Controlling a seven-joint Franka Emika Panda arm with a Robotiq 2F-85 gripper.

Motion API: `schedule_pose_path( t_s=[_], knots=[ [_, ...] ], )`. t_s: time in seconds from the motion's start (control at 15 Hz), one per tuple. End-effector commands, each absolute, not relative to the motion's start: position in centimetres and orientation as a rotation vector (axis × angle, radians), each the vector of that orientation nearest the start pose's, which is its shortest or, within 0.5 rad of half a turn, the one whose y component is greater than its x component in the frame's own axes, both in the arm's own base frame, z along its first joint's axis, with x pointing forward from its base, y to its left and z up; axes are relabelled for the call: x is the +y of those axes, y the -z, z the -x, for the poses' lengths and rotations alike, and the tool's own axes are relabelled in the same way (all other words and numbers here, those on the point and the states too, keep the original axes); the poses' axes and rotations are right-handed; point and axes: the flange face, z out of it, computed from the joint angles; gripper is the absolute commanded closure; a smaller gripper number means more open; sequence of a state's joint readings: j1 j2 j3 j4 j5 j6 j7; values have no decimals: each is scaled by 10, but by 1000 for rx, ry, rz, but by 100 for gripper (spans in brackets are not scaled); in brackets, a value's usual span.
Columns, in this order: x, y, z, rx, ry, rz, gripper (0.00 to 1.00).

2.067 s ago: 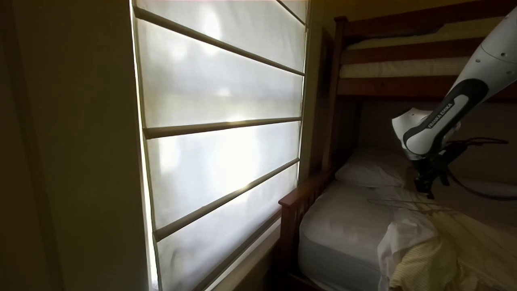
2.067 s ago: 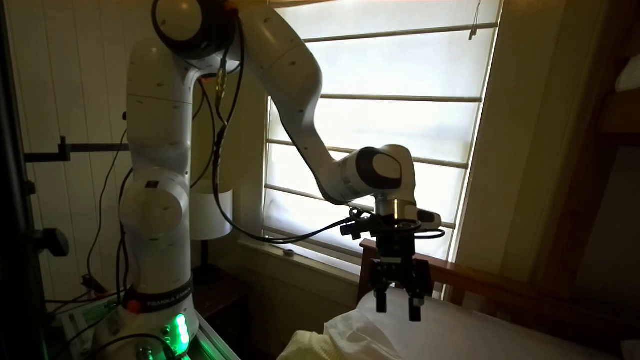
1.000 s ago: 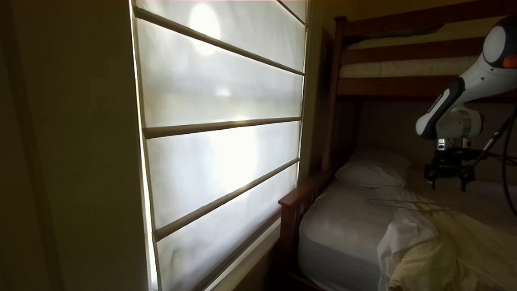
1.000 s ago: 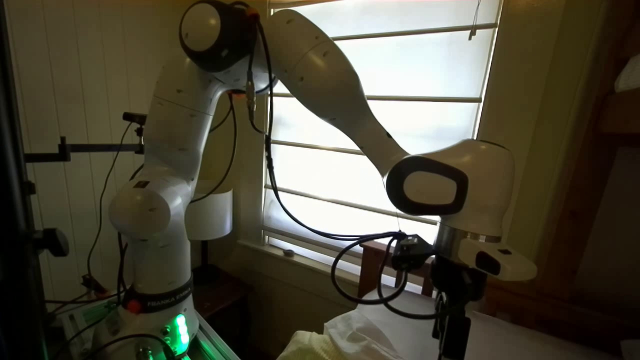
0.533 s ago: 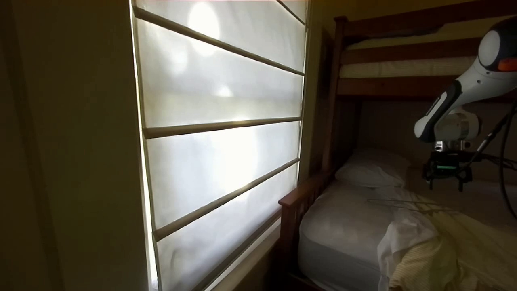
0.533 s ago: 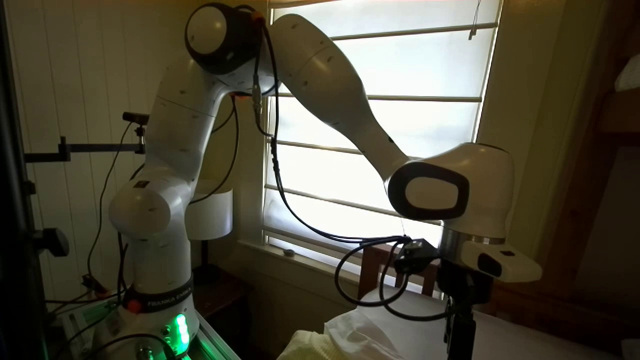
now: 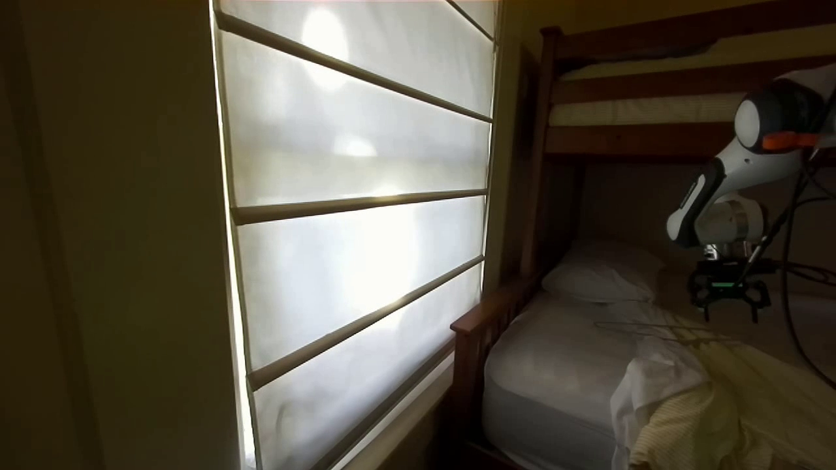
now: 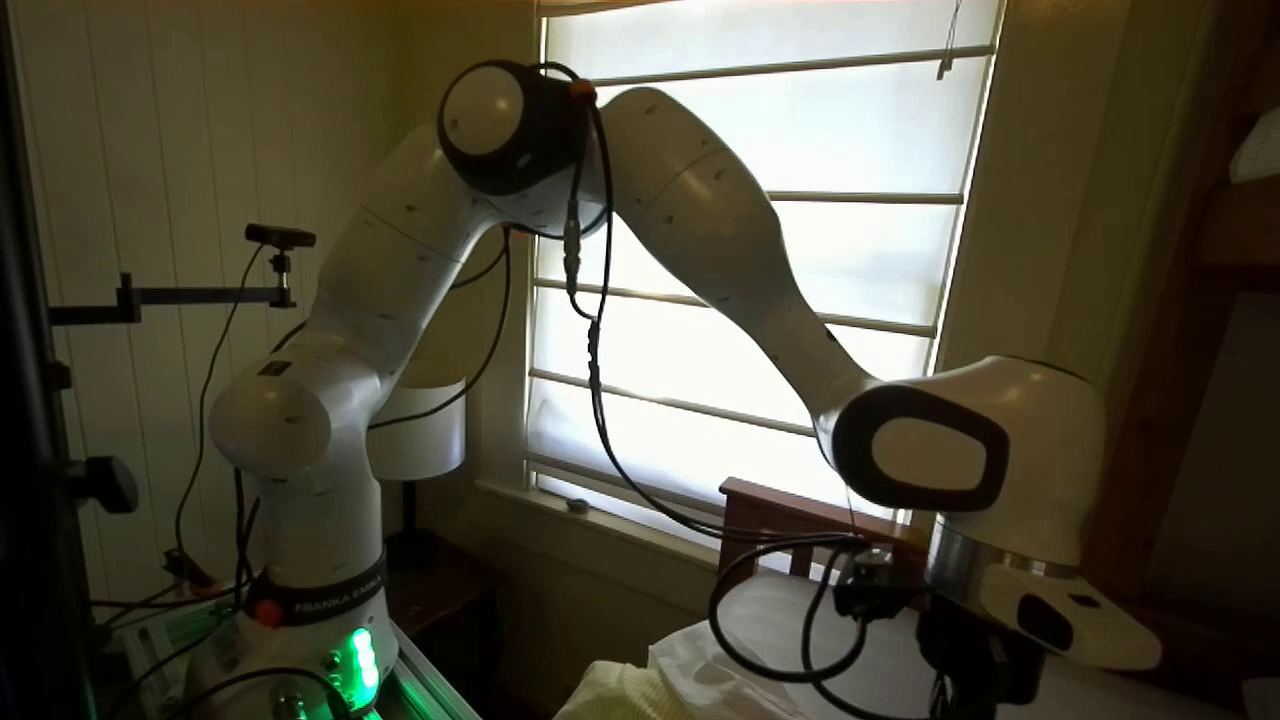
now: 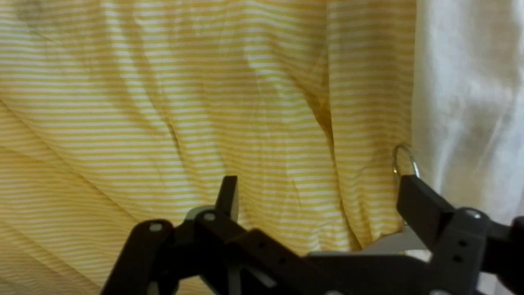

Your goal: Move the coat hanger to the top end of the bed

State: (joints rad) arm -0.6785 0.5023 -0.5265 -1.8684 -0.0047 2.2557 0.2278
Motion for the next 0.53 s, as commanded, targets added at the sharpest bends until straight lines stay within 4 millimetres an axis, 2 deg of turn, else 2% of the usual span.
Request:
schedule_pose_path(
  t_s=[0.0, 0.2, 0.27, 0.33, 0.47],
  knots=[
    [-615, -250, -245, 2110, -411, 2516, 0],
    [-630, -231, -247, 2147, -506, 2459, 0],
    [-635, -231, -246, 2163, -557, 2434, 0],
    [-619, -236, -241, 2138, -504, 2490, 0],
    [-627, -230, -243, 2146, -550, 2475, 0]
  ],
)
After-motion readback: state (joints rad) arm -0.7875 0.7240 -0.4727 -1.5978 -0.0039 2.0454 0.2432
